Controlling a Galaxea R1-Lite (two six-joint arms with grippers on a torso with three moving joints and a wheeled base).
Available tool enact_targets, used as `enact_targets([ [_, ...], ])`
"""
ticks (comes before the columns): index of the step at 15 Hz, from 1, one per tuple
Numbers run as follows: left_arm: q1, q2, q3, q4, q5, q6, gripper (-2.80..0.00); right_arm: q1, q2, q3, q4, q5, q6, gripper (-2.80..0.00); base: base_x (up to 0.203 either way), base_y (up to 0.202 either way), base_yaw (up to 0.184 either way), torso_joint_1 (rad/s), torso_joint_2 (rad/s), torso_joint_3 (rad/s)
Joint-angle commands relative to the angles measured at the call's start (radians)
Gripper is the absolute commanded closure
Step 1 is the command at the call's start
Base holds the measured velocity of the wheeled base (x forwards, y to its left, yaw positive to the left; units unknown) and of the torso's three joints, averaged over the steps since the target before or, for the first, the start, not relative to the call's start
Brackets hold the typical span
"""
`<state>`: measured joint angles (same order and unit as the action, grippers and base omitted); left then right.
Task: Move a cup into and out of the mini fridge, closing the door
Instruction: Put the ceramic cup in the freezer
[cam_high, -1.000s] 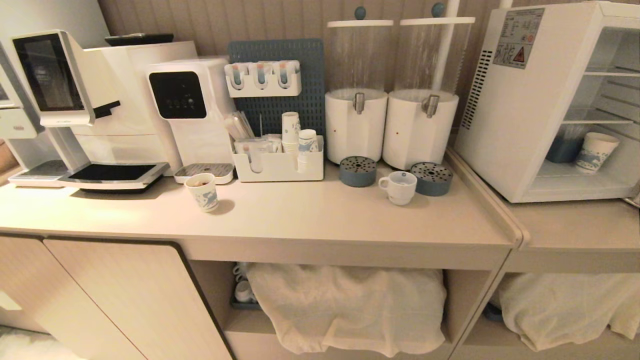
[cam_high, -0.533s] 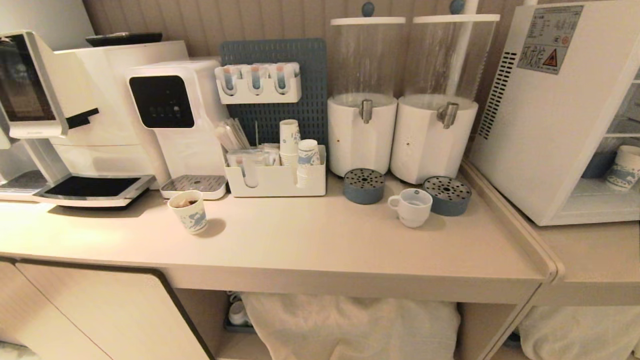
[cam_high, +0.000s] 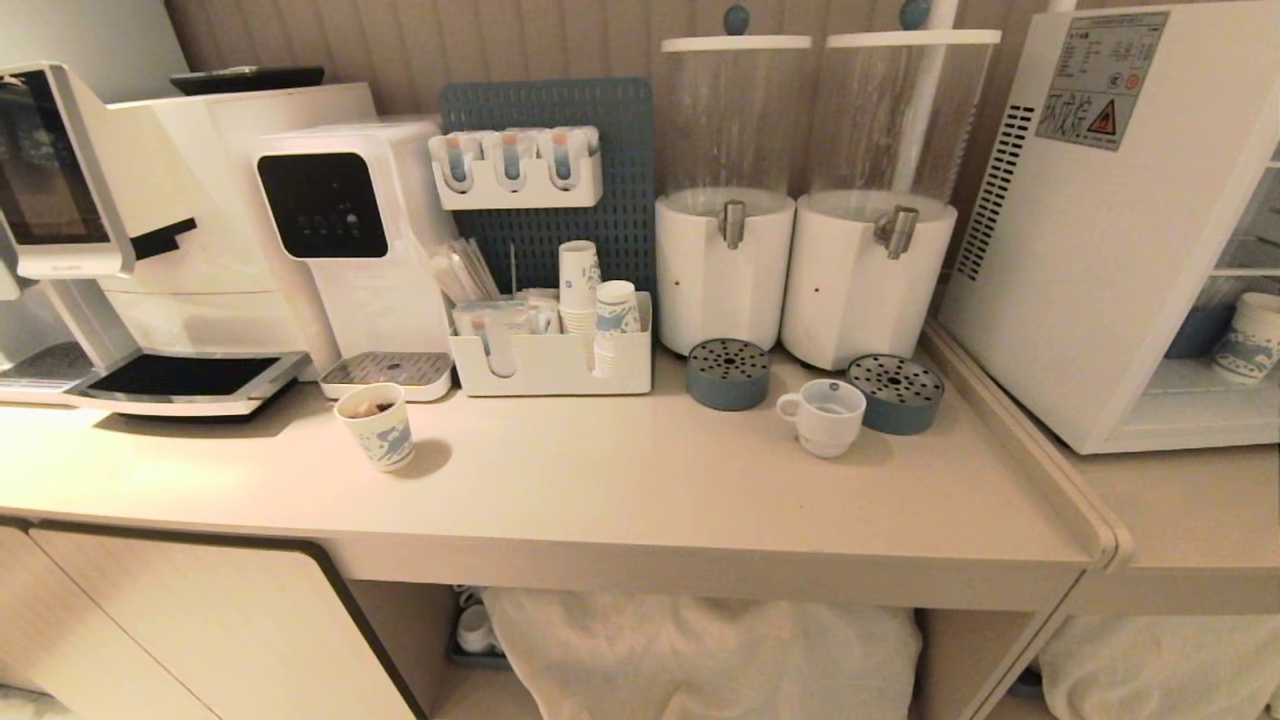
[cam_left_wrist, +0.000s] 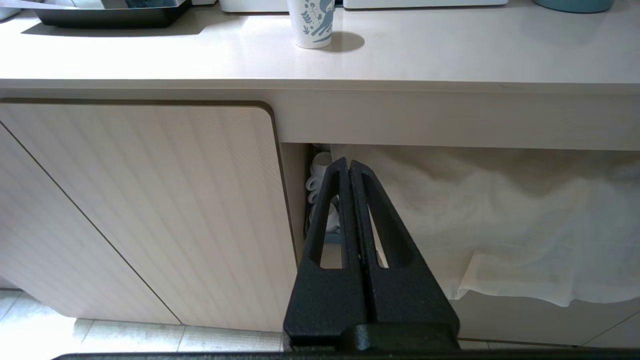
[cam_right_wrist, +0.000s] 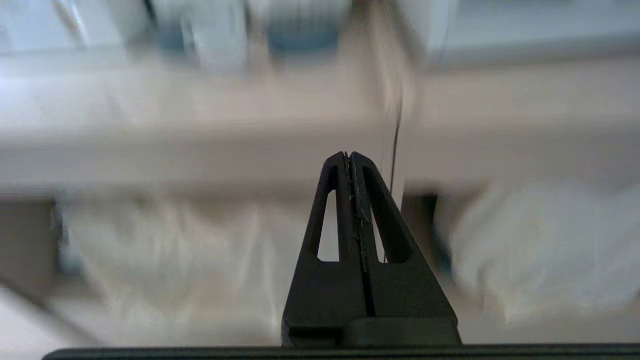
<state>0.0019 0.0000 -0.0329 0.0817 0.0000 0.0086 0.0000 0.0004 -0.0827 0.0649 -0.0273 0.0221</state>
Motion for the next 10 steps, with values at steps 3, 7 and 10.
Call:
enact_targets([
  [3, 0.001, 0.000, 0.001, 0.000, 0.000, -0.001, 0.00, 0.000, 0.021, -0.407, 0.156, 0.003, -0.004, 0.00, 0.000, 0.000, 0.000, 0.000, 0.00, 0.000],
  [7, 0.001, 0.000, 0.001, 0.000, 0.000, -0.002, 0.00, 0.038, 0.336, -0.872, 0.325, 0.021, 0.004, 0.00, 0.000, 0.000, 0.000, 0.000, 0.00, 0.000],
  [10, 0.001, 0.000, 0.000, 0.000, 0.000, -0.002, 0.00, 0.077, 0.693, -1.117, 0.424, -0.008, 0.044, 0.00, 0.000, 0.000, 0.000, 0.000, 0.00, 0.000],
])
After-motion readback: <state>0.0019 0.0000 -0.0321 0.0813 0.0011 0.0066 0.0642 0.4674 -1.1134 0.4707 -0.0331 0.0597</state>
